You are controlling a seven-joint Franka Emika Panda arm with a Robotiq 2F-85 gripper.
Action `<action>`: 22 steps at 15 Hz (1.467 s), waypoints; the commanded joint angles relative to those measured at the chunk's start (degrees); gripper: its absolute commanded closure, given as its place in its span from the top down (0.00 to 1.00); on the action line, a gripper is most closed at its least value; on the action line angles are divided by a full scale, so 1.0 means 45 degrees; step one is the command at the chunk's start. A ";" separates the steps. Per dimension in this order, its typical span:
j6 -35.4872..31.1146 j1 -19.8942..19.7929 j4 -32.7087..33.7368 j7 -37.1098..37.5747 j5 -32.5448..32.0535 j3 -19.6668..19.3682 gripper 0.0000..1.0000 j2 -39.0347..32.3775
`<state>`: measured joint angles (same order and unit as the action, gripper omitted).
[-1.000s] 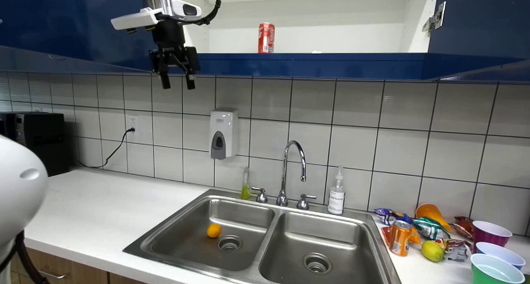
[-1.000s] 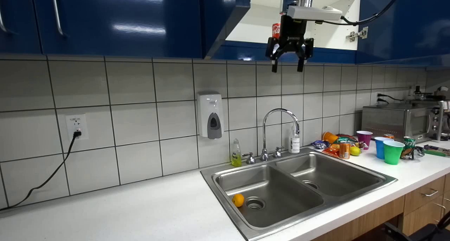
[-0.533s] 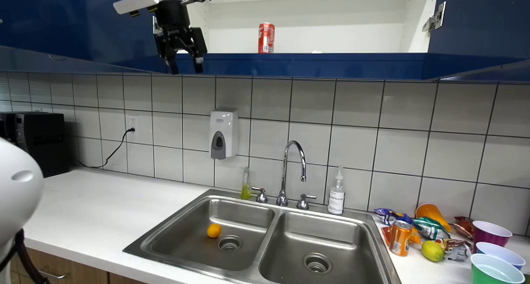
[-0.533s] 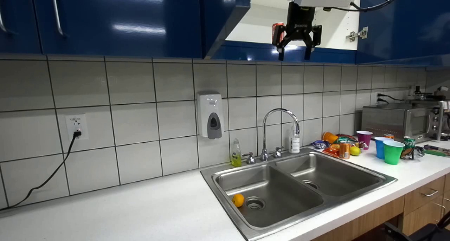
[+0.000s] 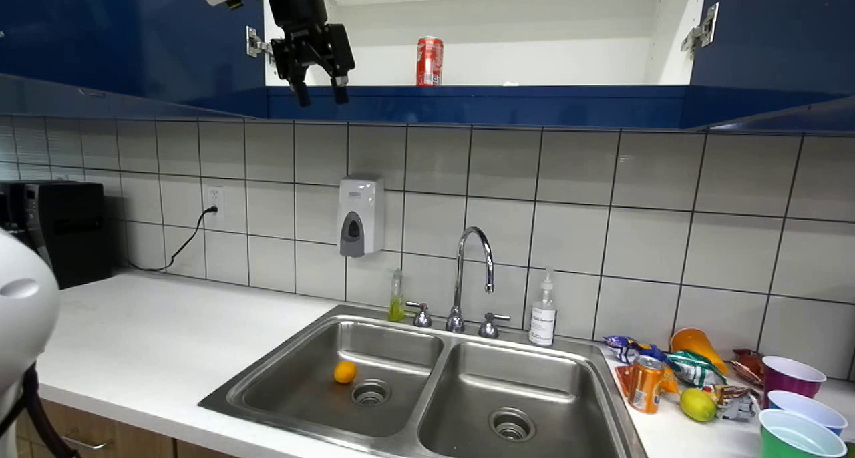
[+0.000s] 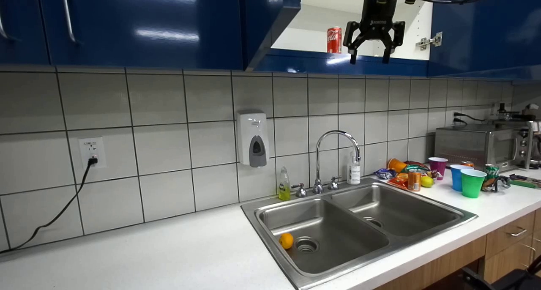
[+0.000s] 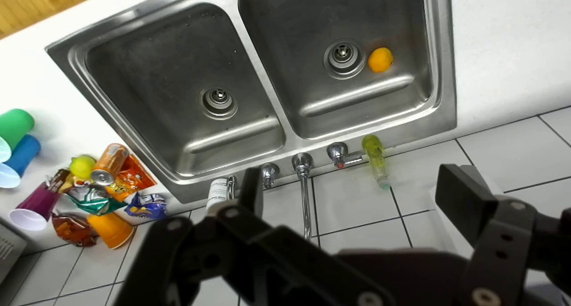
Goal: Put the red can in the sink on the left.
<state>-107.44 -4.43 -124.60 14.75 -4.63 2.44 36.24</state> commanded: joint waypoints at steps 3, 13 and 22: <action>0.0305 -0.0566 0.0317 0.0159 -0.0338 -0.0229 1.00 0.0056; 0.0067 -0.0654 0.1528 -0.0127 -0.0844 -0.0413 1.00 -0.0684; -0.0133 -0.0586 0.3712 -0.0367 -0.1310 -0.0495 1.00 -0.2202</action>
<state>-108.06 -6.64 -112.93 14.39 -9.14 0.09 29.85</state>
